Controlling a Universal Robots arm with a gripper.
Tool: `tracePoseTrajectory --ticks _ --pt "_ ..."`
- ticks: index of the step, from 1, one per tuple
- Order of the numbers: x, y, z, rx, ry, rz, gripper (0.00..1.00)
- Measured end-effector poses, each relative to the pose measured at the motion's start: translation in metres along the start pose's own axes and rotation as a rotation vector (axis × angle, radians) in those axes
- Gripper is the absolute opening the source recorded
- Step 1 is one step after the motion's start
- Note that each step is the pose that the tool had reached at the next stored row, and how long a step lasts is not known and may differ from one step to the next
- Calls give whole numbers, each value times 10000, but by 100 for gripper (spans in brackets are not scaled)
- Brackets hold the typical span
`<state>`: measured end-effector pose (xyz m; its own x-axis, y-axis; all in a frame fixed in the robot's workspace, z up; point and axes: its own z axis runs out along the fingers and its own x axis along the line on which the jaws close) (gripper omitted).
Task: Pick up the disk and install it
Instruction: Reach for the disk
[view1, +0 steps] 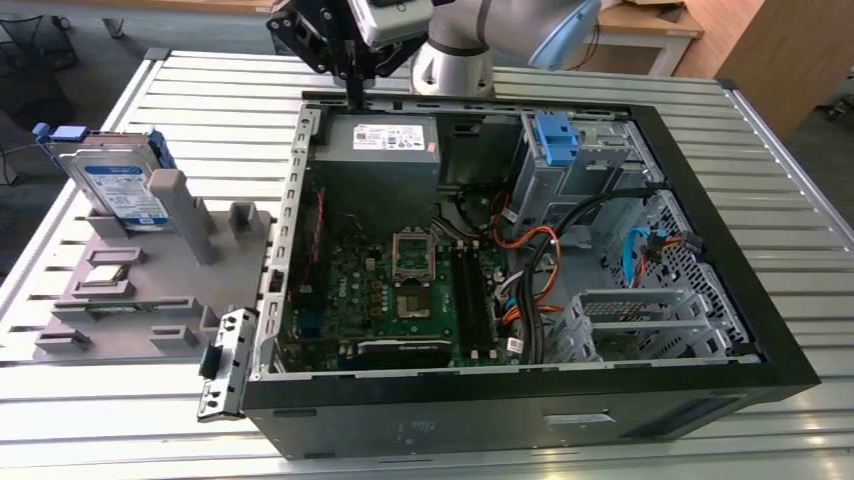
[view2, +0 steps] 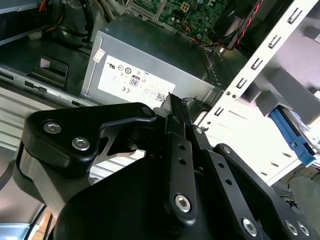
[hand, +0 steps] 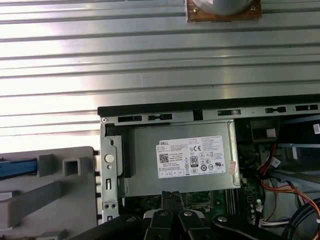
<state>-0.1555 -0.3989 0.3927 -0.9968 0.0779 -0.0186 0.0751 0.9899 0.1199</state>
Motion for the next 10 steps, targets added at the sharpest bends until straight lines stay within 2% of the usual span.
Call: tracePoseTrajectory --ticks 4,10 --pt "42 -3 -1 0 0 0 11" --pt "56 -4 -1 0 0 0 11"
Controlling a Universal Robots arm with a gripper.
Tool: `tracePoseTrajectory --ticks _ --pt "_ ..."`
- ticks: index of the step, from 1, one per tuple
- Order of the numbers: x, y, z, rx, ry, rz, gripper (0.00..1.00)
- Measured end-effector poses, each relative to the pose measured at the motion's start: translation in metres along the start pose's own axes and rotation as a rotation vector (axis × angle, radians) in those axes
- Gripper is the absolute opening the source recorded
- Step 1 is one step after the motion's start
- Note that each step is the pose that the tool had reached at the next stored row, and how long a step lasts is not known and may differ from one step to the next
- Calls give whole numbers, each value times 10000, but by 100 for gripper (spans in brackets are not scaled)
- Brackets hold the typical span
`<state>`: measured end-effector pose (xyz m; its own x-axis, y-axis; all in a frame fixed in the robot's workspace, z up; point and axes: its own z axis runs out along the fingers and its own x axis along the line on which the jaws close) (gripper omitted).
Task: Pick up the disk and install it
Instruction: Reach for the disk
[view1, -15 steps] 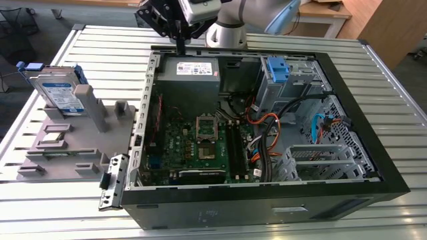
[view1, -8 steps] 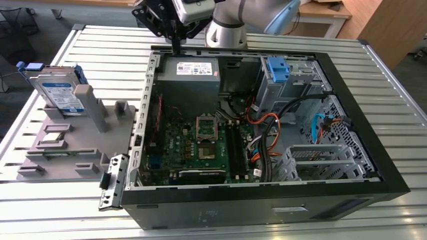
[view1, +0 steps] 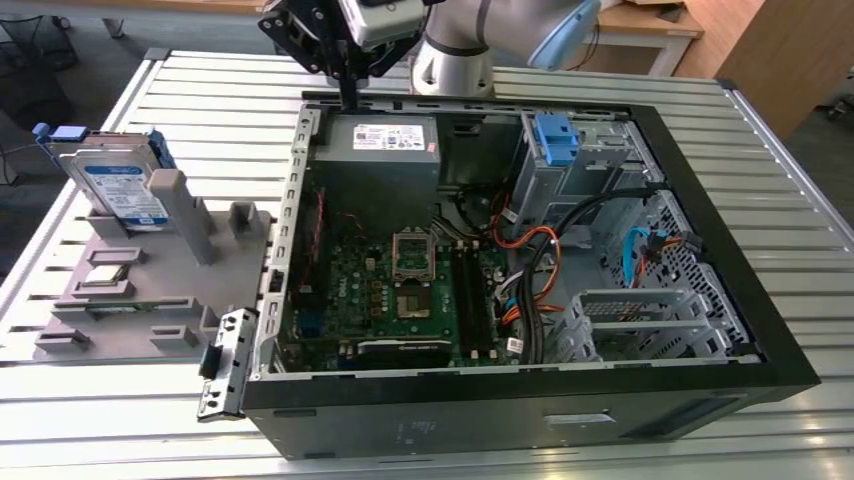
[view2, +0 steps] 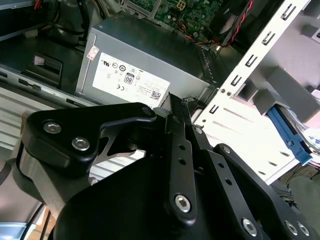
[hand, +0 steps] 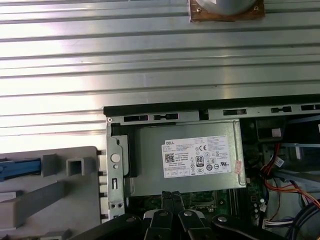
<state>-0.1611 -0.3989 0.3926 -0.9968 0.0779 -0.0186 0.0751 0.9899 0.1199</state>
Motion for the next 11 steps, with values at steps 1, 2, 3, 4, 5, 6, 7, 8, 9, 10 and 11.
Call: tracePoseTrajectory --ticks 1,2,3,4,5,6,7,8,9,10,11 --pt "4 0 0 0 0 1 11" --pt "9 -1 0 0 0 1 11" --pt "15 -2 0 1 0 0 11" --pt "22 -2 0 1 1 0 11" --pt "30 -2 0 1 0 0 11" --pt "40 -3 0 0 0 -1 11" --pt "49 -4 0 1 1 -1 11" --pt "58 -5 0 1 0 0 11" --pt "67 -5 1 0 0 0 11" --pt "73 -6 1 0 -1 -1 11" --pt "76 -6 1 0 0 -1 11"
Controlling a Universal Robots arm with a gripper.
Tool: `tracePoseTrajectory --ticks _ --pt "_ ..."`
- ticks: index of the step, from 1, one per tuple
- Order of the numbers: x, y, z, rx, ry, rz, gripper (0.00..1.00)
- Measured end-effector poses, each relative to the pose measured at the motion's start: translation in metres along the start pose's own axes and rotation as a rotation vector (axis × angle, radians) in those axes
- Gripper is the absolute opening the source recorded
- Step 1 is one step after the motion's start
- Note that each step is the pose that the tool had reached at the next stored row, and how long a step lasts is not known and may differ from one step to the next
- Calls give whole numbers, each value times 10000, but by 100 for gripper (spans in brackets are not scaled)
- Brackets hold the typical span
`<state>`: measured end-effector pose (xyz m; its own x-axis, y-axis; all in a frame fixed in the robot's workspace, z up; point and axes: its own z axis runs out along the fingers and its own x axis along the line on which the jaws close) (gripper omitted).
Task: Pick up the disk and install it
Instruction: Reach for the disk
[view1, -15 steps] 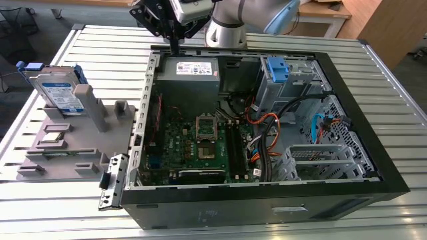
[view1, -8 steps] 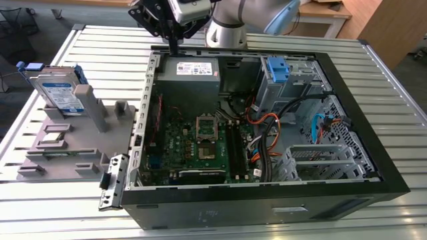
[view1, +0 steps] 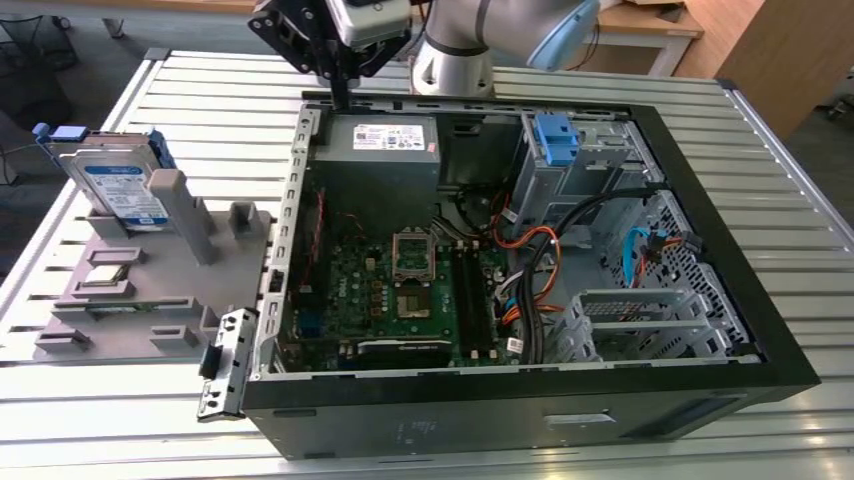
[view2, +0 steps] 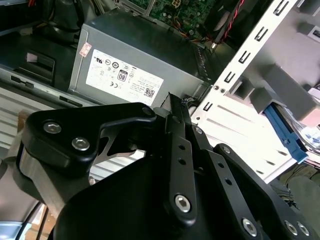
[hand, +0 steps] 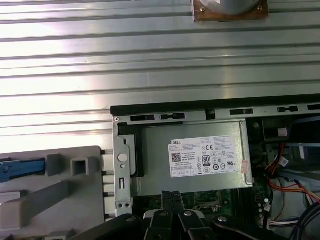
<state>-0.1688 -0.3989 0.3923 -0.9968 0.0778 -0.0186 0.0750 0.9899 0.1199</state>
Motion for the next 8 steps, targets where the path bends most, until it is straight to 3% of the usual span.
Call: tracePoseTrajectory --ticks 8 --pt "52 -5 1 0 0 0 11"
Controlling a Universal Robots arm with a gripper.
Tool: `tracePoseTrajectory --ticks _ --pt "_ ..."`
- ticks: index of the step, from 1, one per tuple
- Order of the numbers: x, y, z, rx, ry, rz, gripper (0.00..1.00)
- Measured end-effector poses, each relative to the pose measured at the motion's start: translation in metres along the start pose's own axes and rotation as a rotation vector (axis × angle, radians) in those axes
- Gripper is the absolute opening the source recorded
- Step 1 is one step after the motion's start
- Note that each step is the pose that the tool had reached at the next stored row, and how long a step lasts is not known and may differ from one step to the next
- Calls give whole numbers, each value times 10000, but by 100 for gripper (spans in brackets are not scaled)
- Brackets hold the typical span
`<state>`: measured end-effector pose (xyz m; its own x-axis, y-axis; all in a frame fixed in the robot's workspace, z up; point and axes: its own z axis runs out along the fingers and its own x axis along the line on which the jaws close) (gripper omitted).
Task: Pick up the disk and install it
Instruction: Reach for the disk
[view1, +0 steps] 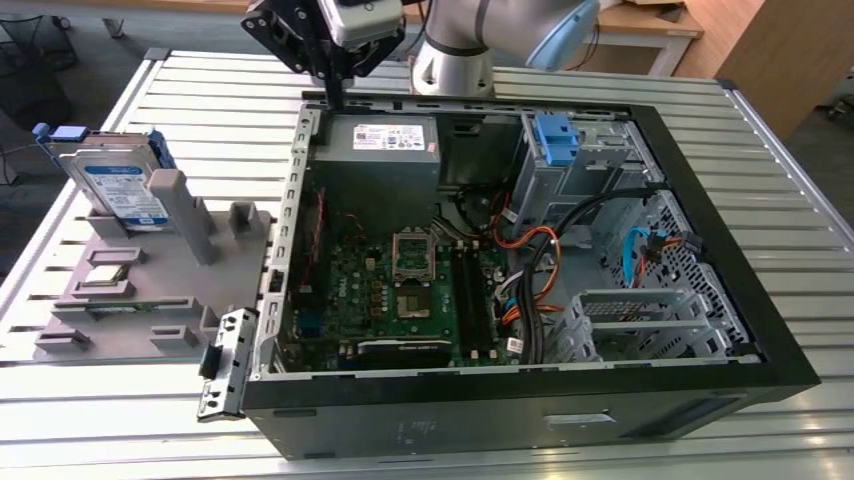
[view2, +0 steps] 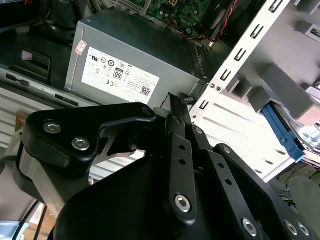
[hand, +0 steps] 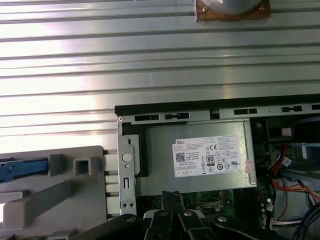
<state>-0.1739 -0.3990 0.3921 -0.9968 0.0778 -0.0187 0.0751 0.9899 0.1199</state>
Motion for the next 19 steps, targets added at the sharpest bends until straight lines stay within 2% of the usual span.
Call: tracePoseTrajectory --ticks 19 --pt "199 -16 8 0 1 1 11"
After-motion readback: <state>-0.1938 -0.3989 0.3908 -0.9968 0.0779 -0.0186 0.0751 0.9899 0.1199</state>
